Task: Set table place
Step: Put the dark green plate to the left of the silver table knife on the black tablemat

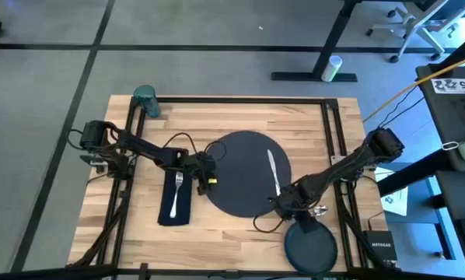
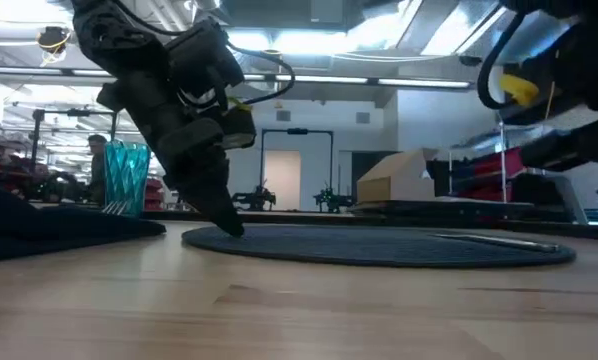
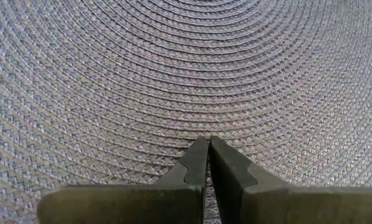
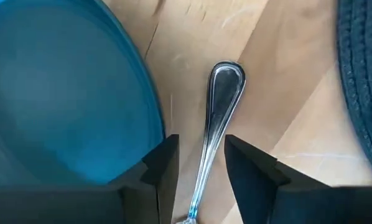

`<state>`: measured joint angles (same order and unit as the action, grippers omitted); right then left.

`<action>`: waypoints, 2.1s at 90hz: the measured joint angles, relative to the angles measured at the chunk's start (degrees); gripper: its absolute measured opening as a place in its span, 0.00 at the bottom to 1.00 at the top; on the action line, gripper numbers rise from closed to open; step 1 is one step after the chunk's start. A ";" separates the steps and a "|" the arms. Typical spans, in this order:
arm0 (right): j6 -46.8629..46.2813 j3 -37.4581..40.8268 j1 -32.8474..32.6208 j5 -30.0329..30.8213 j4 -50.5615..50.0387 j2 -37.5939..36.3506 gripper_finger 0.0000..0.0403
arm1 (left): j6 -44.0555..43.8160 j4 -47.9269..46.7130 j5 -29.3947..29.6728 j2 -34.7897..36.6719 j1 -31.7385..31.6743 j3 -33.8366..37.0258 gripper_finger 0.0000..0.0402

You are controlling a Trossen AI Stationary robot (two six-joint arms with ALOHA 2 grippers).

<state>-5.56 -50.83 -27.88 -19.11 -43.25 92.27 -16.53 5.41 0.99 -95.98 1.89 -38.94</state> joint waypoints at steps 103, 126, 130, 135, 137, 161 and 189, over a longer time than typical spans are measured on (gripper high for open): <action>3.02 -3.67 0.31 -3.86 -4.61 -0.07 0.29 | -0.55 -0.02 -0.15 0.04 0.00 -0.04 0.00; 0.03 -1.09 -1.05 -4.80 -0.41 -0.07 0.29 | -0.20 -0.02 -0.13 0.04 0.00 -0.04 0.00; -0.05 -0.69 -1.05 -4.83 0.32 -0.07 0.29 | -0.20 -0.02 -0.15 0.04 0.00 -0.04 0.00; -0.01 -0.35 -1.03 -4.83 0.60 -0.07 0.29 | -0.20 -0.02 -0.14 0.04 0.00 -0.04 0.00; -0.01 -0.19 -1.03 -4.81 0.84 -0.07 0.29 | -0.20 -0.02 -0.14 0.04 0.00 -0.04 0.00; -0.08 2.56 -1.01 -3.34 1.59 -0.07 0.16 | -0.58 0.07 -0.36 -0.01 1.51 -1.04 0.00; 1.65 1.56 -0.98 -2.91 -2.92 -0.07 0.01 | -2.31 -0.69 -0.14 -0.02 4.42 -4.22 0.00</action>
<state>-3.91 -49.27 -28.86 -22.02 -46.18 92.20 -18.85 4.72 0.85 -96.01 6.32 -43.15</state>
